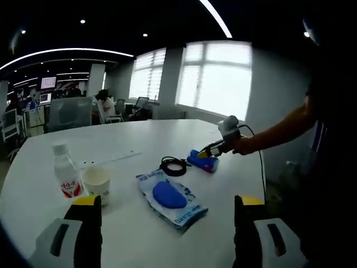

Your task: Arrange the tabletop items into an orderly group along one side of the table until the central work area is clear of visible clutter.

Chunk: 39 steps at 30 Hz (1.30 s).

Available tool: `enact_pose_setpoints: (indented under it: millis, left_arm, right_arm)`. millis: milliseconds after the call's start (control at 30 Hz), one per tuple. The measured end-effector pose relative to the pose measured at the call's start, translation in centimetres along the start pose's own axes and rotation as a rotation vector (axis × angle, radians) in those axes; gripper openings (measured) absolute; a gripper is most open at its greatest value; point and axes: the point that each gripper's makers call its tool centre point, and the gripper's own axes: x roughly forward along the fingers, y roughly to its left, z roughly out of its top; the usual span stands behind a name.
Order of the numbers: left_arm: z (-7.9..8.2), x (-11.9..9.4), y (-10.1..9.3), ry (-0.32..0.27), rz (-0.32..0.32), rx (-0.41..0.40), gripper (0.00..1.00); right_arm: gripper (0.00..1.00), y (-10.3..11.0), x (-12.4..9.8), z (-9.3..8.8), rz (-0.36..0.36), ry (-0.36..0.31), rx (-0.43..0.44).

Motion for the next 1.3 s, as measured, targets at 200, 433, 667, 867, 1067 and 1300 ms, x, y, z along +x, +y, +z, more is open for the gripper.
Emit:
enact_pose_setpoints:
  millis: [200, 433, 667, 867, 1067, 1300]
  left_arm:
    - [0.0, -0.2, 0.6, 0.003, 0.005, 0.001, 1.0]
    - [0.2, -0.3, 1.5, -0.003, 0.025, -0.002, 1.0]
    - [-0.2, -0.1, 2.1, 0.015, 0.033, -0.009, 1.0]
    - [-0.5, -0.1, 2.7, 0.025, 0.046, -0.018, 1.0]
    - [-0.7, -0.1, 3.4, 0.033, 0.063, -0.024, 1.0]
    - [-1.0, 0.3, 4.0, 0.042, 0.063, -0.032, 1.0]
  right_arm:
    - [0.3, 0.9, 1.2, 0.2, 0.003, 0.019, 0.052]
    - [0.32, 1.3, 2.5, 0.1, -0.009, 0.038, 0.127]
    - [0.31, 1.5, 3.9, -0.4, -0.019, 0.059, 0.201]
    - [0.3, 1.8, 5.2, -0.5, -0.019, 0.068, 0.224]
    - [0.27, 1.2, 6.0, -0.8, -0.067, 0.076, 0.242]
    - [0.22, 1.3, 6.6, -0.8, -0.086, 0.077, 0.317]
